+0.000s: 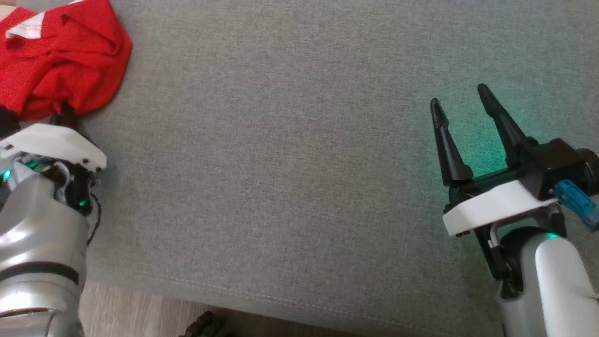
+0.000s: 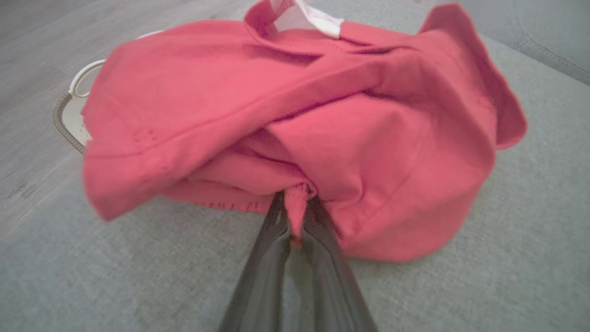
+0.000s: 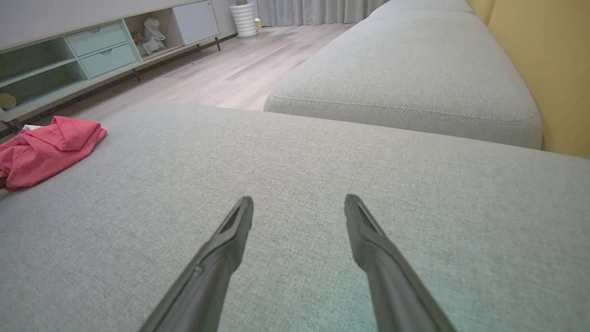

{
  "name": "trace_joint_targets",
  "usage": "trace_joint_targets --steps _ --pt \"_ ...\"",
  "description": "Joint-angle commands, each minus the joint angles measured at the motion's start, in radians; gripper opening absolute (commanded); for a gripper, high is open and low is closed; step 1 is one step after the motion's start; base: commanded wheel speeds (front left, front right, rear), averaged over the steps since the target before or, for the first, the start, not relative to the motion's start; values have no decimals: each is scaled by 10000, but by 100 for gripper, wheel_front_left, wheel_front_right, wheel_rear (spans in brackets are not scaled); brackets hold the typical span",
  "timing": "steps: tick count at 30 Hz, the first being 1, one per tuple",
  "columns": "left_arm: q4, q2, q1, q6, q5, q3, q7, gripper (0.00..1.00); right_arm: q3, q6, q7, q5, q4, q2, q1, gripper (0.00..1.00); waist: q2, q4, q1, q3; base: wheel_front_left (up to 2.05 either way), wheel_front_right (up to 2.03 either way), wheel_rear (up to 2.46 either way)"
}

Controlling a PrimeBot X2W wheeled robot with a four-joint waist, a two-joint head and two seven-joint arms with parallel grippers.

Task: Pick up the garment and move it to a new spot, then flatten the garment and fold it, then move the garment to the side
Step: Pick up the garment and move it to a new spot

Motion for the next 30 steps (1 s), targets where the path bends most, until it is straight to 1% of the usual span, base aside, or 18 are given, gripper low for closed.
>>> trace_joint_targets --steps 1,5,7,9,14,15,18,21,23,26,30 --pt "-117 698 -185 -37 -106 280 -108 0 201 67 -17 10 -412 1 -159 100 1 -52 -2 22 0 0 0" --pt "-585 949 -20 -51 -324 595 -208 0 141 67 -249 145 -300 1 -223 100 1 -108 -2 -110 0 0 0" --pt "-1281 1164 260 -51 -245 834 -213 0 122 67 -386 197 -228 1 -261 100 1 -145 -2 -245 0 0 0" --pt "-2102 1237 642 13 -98 1125 -215 0 41 67 -529 279 -141 1 -267 100 1 -166 -2 -443 0 0 0" --pt "-4302 1129 1954 229 489 1884 -217 0 -225 67 -940 486 174 1 -146 100 1 -282 -2 -1186 0 0 0" --pt "-4302 1129 1954 229 489 1884 -217 0 -225 67 -940 486 174 1 -146 100 1 -282 -2 -1186 0 0 0" --pt "-5722 902 2893 384 868 2335 -218 0 -366 67 -1166 640 379 1 62 100 1 -396 -2 -1752 0 0 0" --pt "-7108 541 3925 440 1266 2523 -218 0 -563 67 -1350 826 526 1 365 100 1 -494 -2 -2304 0 0 0" --pt "-7907 277 4639 479 1511 2524 -219 0 -664 67 -1443 902 615 1 591 100 1 -576 -2 -2669 0 0 0" --pt "-8703 -182 5570 477 1575 2428 -219 0 -784 67 -1584 1108 720 1 959 100 1 -672 -2 -3197 0 0 0" --pt "-9664 -523 6551 524 1753 2102 -55 0 -951 67 -1666 1188 773 1 1397 100 1 -882 -2 -3729 0 0 0"
